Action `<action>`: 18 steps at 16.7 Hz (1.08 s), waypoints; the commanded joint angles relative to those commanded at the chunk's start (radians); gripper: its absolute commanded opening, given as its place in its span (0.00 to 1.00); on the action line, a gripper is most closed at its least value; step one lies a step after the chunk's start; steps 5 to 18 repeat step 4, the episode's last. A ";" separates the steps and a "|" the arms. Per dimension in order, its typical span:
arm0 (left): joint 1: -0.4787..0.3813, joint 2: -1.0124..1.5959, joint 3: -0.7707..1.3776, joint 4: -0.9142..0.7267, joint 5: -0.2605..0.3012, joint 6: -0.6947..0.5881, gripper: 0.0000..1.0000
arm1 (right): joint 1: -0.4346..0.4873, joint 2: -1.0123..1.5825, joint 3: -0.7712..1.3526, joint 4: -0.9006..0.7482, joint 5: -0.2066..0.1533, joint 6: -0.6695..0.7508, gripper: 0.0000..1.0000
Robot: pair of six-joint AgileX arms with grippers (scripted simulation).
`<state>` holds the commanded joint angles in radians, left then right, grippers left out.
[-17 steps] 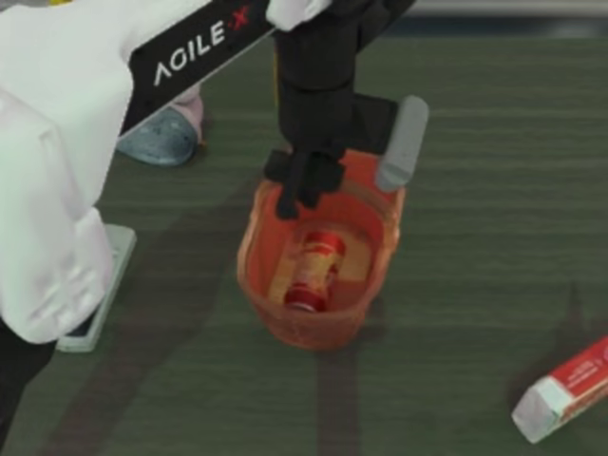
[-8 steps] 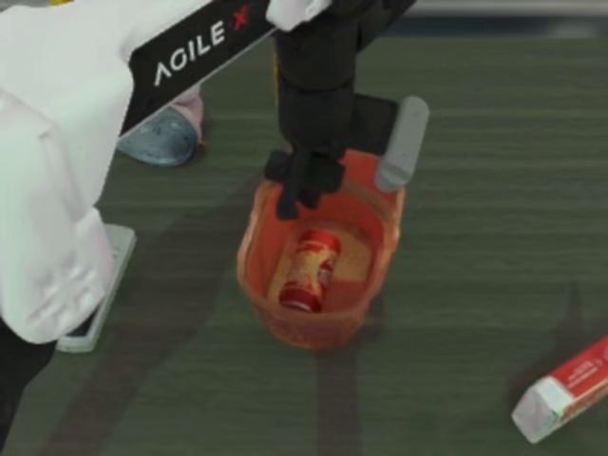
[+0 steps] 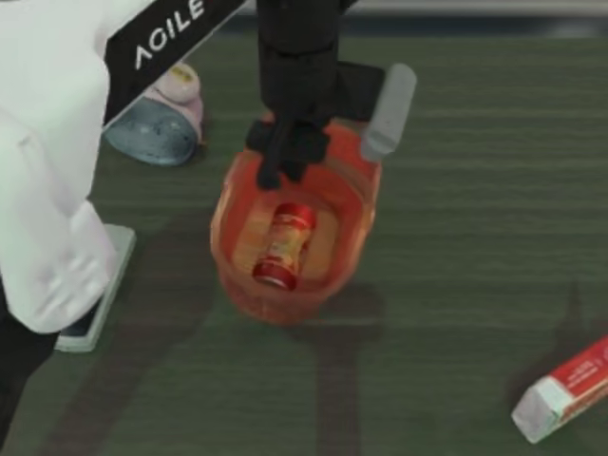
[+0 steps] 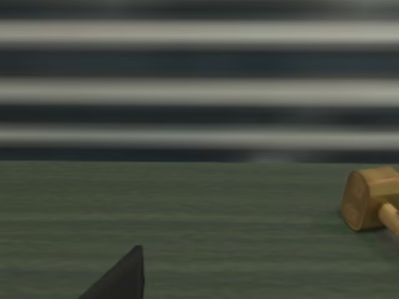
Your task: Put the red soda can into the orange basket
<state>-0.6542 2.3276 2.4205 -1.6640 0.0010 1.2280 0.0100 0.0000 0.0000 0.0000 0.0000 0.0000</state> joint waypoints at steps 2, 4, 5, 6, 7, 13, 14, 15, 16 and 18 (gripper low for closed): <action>0.015 0.005 0.066 -0.062 0.002 0.009 0.00 | 0.000 0.000 0.000 0.000 0.000 0.000 1.00; 0.022 0.007 0.090 -0.086 0.003 0.012 0.00 | 0.000 0.000 0.000 0.000 0.000 0.000 1.00; 0.022 0.007 0.090 -0.086 0.003 0.012 0.00 | 0.000 0.000 0.000 0.000 0.000 0.000 1.00; 0.022 0.007 0.090 -0.086 0.003 0.012 0.00 | 0.000 0.000 0.000 0.000 0.000 0.000 1.00; 0.022 0.007 0.090 -0.086 0.003 0.012 0.00 | 0.000 0.000 0.000 0.000 0.000 0.000 1.00; 0.022 0.007 0.090 -0.086 0.003 0.012 0.00 | 0.000 0.000 0.000 0.000 0.000 0.000 1.00; 0.022 0.007 0.090 -0.086 0.003 0.012 0.00 | 0.000 0.000 0.000 0.000 0.000 0.000 1.00; 0.022 0.007 0.090 -0.086 0.003 0.012 0.00 | 0.000 0.000 0.000 0.000 0.000 0.000 1.00; 0.022 0.007 0.090 -0.086 0.003 0.012 0.00 | 0.000 0.000 0.000 0.000 0.000 0.000 1.00; 0.022 0.007 0.090 -0.086 0.003 0.012 0.00 | 0.000 0.000 0.000 0.000 0.000 0.000 1.00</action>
